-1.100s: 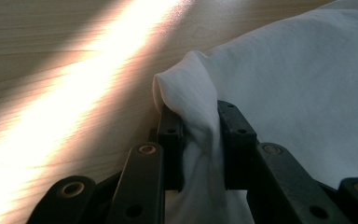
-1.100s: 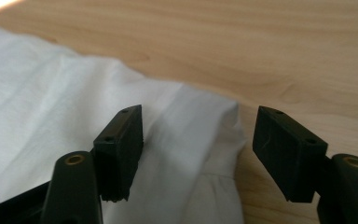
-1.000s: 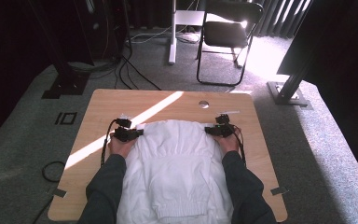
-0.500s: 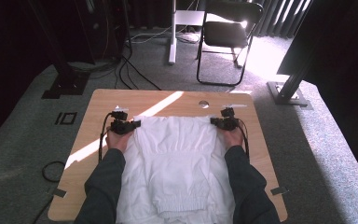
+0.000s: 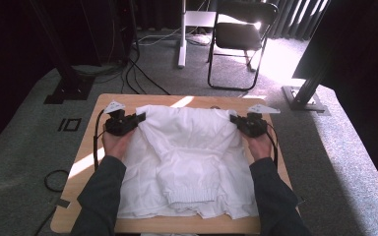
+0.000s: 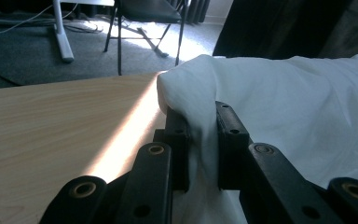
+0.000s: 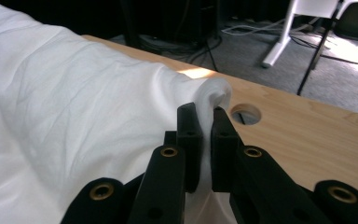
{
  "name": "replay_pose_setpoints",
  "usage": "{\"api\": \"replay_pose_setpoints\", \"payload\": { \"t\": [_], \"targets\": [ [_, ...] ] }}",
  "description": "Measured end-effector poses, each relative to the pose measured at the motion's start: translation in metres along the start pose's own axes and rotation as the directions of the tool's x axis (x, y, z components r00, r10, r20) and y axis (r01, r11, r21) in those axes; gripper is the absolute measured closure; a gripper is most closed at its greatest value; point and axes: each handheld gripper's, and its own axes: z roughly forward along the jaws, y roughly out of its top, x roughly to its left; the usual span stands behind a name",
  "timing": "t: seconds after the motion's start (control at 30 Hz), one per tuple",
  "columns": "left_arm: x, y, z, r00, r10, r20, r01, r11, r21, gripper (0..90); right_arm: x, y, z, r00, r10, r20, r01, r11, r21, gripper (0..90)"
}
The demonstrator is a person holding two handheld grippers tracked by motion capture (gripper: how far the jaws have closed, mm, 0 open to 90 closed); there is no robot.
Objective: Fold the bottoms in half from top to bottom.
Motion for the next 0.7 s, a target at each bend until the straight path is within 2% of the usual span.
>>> {"api": "replay_pose_setpoints", "payload": {
  "t": [0.03,0.17,0.23,0.27,0.37,0.4,0.43,0.5,0.57,0.6,0.7],
  "targets": [
    [-0.004,-0.004,-0.008,0.9998,0.005,0.021,-0.004,0.9999,-0.011,79.2,0.004,-0.004,-0.008,0.9999,-0.008,-0.008,0.008,1.0,-0.005,85.5],
    [-0.023,-0.022,-0.038,0.9968,0.053,0.06,-0.052,0.9985,-0.018,79.0,0.021,-0.025,-0.041,0.9982,-0.05,-0.034,0.049,0.998,-0.026,85.3],
    [-0.023,-0.022,-0.038,0.9968,0.053,0.06,-0.052,0.9985,-0.018,79.0,0.023,-0.029,-0.046,0.9979,-0.052,-0.037,0.051,0.998,-0.027,85.3],
    [-0.039,-0.04,-0.061,0.9924,0.08,0.094,-0.079,0.9968,-0.011,78.8,0.031,-0.045,-0.061,0.9974,-0.048,-0.055,0.046,0.998,-0.033,85.2],
    [-0.05,-0.062,-0.075,0.9897,0.085,0.115,-0.087,0.9961,0.016,78.5,0.04,-0.066,-0.072,0.9964,-0.049,-0.069,0.048,0.999,-0.022,85.0],
    [-0.05,-0.062,-0.075,0.9897,0.085,0.115,-0.087,0.9961,0.016,78.3,0.04,-0.066,-0.072,0.9964,-0.049,-0.069,0.048,0.999,-0.022,85.0],
    [-0.056,-0.081,-0.08,0.99,0.092,0.107,-0.099,0.9929,0.066,78.0,0.046,-0.081,-0.076,0.9963,-0.033,-0.079,0.033,0.999,0.001,84.8],
    [-0.056,-0.098,-0.079,0.9907,0.058,0.123,-0.072,0.9917,0.106,77.9,0.052,-0.097,-0.076,0.9958,-0.031,-0.087,0.035,0.998,0.046,84.6],
    [-0.055,-0.121,-0.071,0.993,0.043,0.11,-0.064,0.9778,0.199,77.9,0.058,-0.113,-0.074,0.9961,-0.038,-0.079,0.046,0.994,0.102,84.6],
    [-0.055,-0.121,-0.071,0.993,0.043,0.11,-0.064,0.9778,0.199,78.0,0.058,-0.113,-0.074,0.9961,-0.038,-0.079,0.046,0.994,0.102,84.6],
    [-0.052,-0.145,-0.057,0.9964,0.026,0.081,-0.048,0.9573,0.285,77.9,0.062,-0.135,-0.068,0.9949,0.002,-0.1,0.015,0.985,0.172,84.5]
  ]
}}
